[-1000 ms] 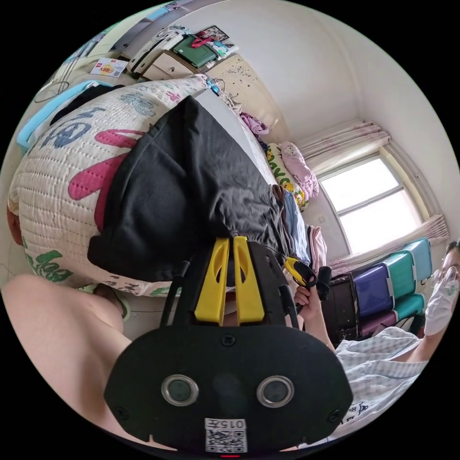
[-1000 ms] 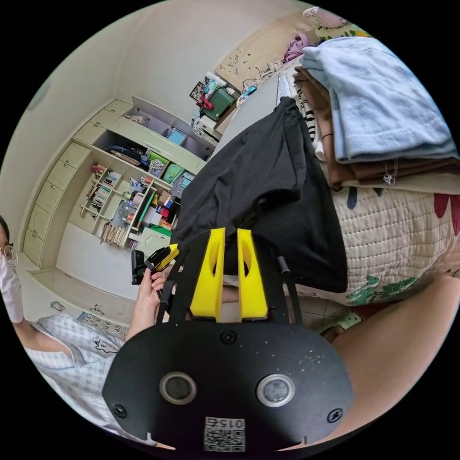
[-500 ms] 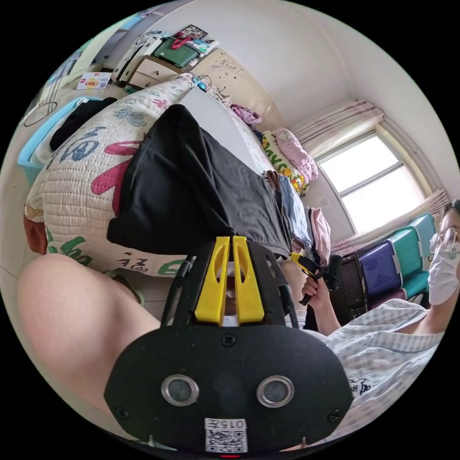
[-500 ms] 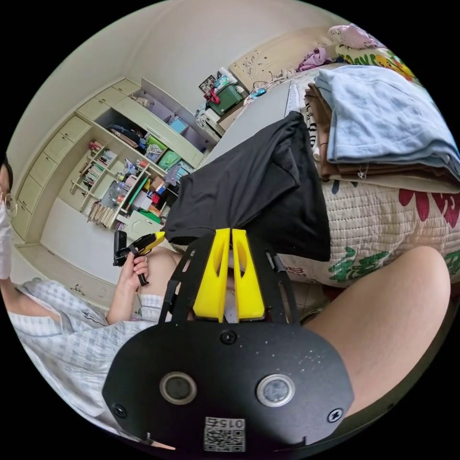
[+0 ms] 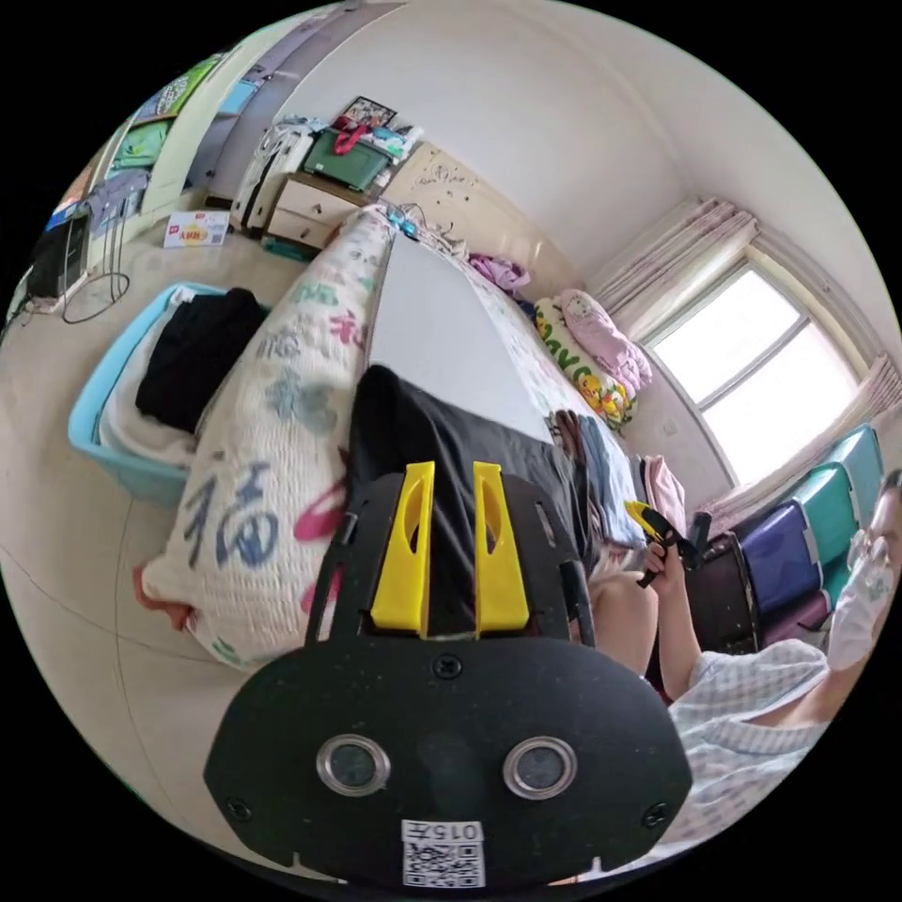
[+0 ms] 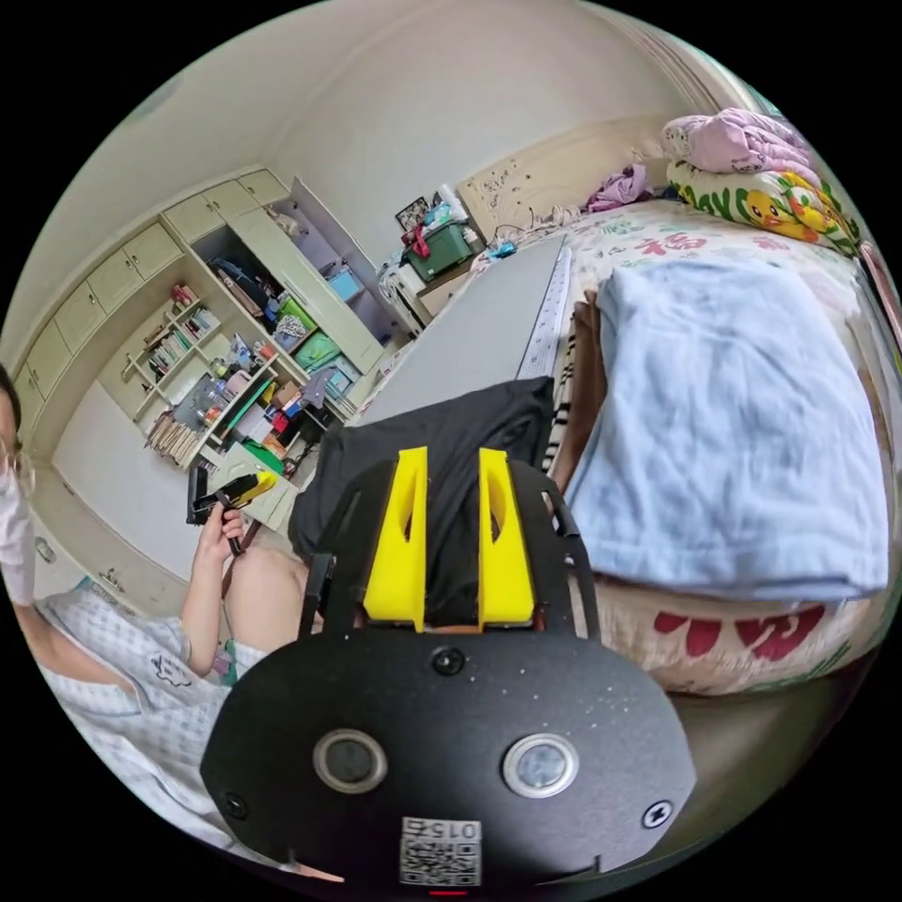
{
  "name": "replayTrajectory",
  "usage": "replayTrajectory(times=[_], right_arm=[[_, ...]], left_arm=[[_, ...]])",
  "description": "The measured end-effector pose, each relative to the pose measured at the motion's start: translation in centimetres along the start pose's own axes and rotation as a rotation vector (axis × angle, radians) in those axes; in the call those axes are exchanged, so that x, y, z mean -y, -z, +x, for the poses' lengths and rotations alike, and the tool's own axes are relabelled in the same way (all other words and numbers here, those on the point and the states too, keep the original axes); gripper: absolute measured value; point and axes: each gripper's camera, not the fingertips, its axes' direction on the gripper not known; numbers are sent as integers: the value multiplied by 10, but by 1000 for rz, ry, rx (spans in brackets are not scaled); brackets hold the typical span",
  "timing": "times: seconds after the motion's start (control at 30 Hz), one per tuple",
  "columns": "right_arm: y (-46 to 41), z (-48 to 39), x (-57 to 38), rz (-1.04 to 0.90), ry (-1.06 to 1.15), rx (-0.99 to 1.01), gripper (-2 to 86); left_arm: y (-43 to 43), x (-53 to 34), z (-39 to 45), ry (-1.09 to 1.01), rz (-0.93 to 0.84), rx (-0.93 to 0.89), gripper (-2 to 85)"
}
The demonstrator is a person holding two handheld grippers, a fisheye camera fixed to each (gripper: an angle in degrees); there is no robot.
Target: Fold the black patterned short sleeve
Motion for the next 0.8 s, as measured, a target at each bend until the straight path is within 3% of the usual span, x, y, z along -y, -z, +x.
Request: replayTrajectory(times=[0.2,0.37,0.43,0.57,0.8], right_arm=[[-97,33,93,-194,-64,-105,134],[-166,55,116,-371,-134,-146,142],[-181,57,114,-373,-120,-136,110],[-200,70,109,-318,-183,-54,27],[-213,63,101,-222,-135,-106,1]], left_arm=[[-69,108,-49,122,-80,-12,88],[-126,140,-71,118,-200,19,100],[-141,150,-80,130,-216,-70,85],[-153,166,-91,123,-221,-60,24],[-144,182,-103,98,-106,-40,-7]])
